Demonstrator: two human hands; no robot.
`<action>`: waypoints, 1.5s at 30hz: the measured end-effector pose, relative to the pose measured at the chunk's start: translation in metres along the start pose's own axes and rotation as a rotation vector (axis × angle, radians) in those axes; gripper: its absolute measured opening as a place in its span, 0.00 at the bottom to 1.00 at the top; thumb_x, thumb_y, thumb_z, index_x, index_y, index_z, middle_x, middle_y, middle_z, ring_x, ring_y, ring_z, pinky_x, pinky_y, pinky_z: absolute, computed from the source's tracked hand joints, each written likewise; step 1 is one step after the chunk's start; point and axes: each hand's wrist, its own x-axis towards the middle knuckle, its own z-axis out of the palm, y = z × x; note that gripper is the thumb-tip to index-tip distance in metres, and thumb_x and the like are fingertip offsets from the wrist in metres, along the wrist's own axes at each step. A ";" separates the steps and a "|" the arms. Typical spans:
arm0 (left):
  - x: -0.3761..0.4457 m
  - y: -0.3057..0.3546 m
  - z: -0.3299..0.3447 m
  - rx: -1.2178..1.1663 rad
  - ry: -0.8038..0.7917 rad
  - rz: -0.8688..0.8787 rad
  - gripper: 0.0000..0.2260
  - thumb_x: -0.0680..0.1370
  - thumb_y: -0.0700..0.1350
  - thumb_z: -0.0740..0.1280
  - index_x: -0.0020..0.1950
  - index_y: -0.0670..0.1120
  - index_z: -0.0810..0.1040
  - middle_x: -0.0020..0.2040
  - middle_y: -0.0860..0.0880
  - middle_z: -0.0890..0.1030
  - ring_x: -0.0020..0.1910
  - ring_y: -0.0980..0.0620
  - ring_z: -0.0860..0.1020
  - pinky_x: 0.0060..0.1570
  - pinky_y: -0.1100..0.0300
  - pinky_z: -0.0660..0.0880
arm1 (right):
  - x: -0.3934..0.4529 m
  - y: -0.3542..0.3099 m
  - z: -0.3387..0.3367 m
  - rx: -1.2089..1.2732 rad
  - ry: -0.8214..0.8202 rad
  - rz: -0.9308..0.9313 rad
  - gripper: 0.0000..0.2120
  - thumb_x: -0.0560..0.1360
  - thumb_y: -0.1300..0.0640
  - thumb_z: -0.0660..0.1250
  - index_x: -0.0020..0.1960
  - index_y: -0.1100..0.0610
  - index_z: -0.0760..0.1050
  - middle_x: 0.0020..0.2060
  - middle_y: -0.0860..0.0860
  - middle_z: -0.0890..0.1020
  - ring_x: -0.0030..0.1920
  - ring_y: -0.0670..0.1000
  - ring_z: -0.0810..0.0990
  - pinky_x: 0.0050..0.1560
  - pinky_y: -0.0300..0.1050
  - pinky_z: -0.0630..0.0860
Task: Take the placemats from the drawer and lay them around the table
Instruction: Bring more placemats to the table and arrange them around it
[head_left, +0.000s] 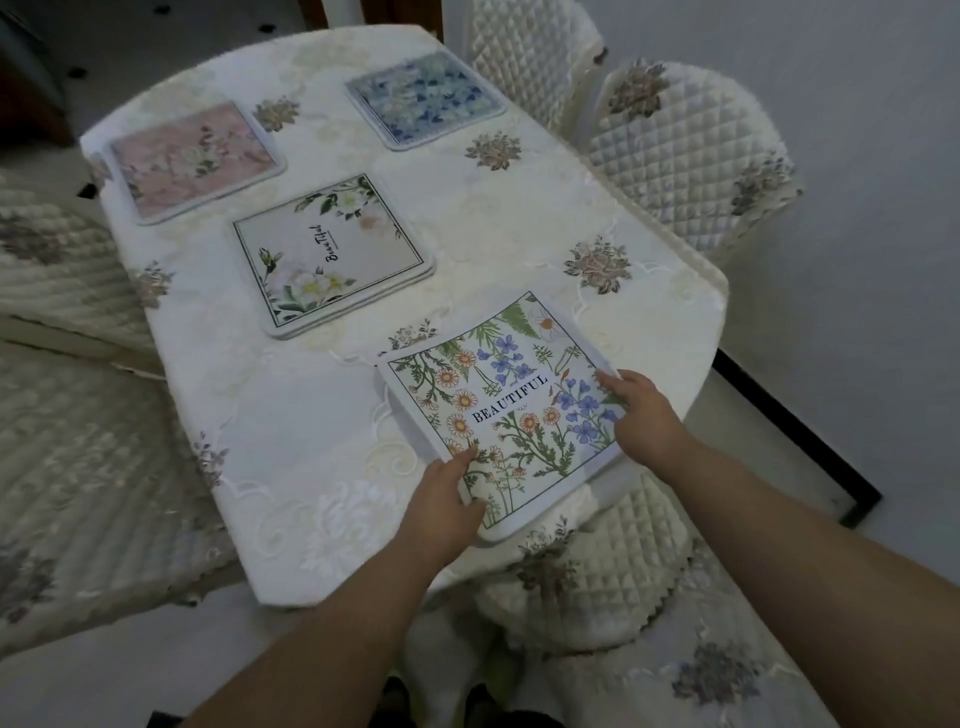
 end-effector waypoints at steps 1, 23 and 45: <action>0.001 -0.004 0.005 0.004 0.013 -0.008 0.30 0.79 0.44 0.70 0.80 0.55 0.64 0.72 0.47 0.69 0.72 0.48 0.70 0.70 0.59 0.65 | 0.001 0.005 0.003 -0.019 -0.004 -0.012 0.35 0.71 0.75 0.62 0.75 0.55 0.69 0.74 0.56 0.66 0.69 0.54 0.71 0.68 0.37 0.62; 0.027 -0.020 0.010 0.045 0.005 -0.008 0.32 0.72 0.48 0.79 0.69 0.61 0.65 0.64 0.50 0.78 0.55 0.49 0.81 0.54 0.58 0.77 | -0.019 0.014 0.110 -0.441 0.024 -0.187 0.33 0.83 0.38 0.44 0.82 0.51 0.38 0.80 0.49 0.37 0.79 0.49 0.32 0.79 0.51 0.37; 0.019 -0.001 0.020 0.581 0.282 0.333 0.26 0.79 0.55 0.65 0.76 0.59 0.64 0.62 0.54 0.76 0.62 0.51 0.74 0.59 0.54 0.73 | 0.025 0.021 0.096 -0.333 0.410 0.297 0.38 0.81 0.37 0.43 0.82 0.59 0.44 0.82 0.55 0.48 0.81 0.53 0.43 0.79 0.53 0.41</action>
